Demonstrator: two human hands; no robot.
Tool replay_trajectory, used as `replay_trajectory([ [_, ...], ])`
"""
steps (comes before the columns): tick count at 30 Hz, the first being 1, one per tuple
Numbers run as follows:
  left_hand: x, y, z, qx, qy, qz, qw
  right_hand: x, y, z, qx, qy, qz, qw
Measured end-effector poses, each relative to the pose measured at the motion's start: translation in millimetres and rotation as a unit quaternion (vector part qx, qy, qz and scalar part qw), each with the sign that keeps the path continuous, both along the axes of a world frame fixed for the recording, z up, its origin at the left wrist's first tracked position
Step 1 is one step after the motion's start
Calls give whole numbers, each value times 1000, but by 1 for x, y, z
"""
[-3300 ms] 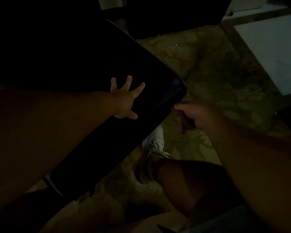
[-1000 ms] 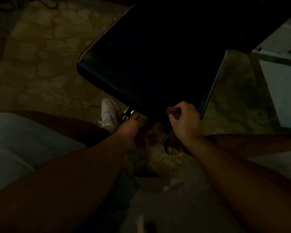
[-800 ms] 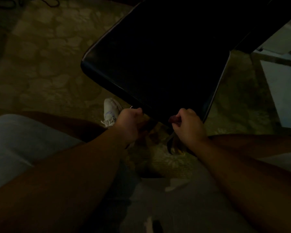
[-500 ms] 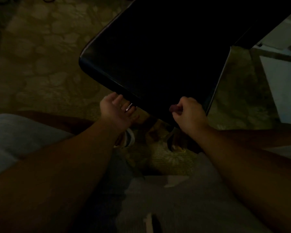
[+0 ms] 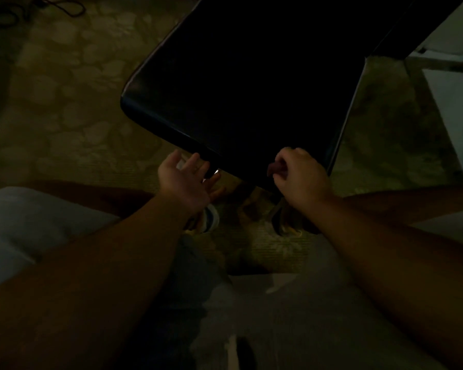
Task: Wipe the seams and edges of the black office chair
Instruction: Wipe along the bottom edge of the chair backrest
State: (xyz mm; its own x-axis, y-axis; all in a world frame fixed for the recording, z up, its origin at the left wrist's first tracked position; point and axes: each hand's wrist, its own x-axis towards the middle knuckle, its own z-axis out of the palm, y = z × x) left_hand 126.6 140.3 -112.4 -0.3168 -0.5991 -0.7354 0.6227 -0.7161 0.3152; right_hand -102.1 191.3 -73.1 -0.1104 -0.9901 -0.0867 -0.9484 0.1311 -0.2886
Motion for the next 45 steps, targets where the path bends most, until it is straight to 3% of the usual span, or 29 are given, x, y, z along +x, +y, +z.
replay_trajectory([
  [5, -14, 2, 4, -7, -17, 1, 1000, 3, 2, -5, 22, 19, 29, 999],
  [9, -19, 7, 6, -9, -41, -7, 999, 2, 2, -4, -16, -2, -63, 998],
  [13, -20, 10, 7, -10, -56, -3, 998, 16, 7, -11, 41, 33, -7, 999],
  [17, -22, 12, 8, 5, -52, -9, 999, 8, -1, -5, -16, 0, -96, 995],
  [22, -27, 14, 15, 10, -56, -12, 998, 12, -3, -7, 28, 43, 18, 999],
  [26, -27, 14, 15, 3, -44, -20, 999, 5, -6, -4, -23, 24, -9, 999],
  [31, -25, 14, 13, -9, -37, -36, 999, 7, -8, -11, 15, 54, 62, 997],
  [35, -23, 15, 16, -16, -30, -51, 998, -2, -7, -7, -28, 16, 3, 999],
  [39, -22, 15, 17, -20, -34, -65, 997, 3, -2, -12, 28, 66, 64, 995],
  [43, -22, 19, 19, -27, -26, -77, 996, -1, -1, -10, -26, 32, -15, 999],
  [45, -23, 21, 19, -28, -20, -82, 996, 0, -2, -10, -10, 39, -7, 999],
])
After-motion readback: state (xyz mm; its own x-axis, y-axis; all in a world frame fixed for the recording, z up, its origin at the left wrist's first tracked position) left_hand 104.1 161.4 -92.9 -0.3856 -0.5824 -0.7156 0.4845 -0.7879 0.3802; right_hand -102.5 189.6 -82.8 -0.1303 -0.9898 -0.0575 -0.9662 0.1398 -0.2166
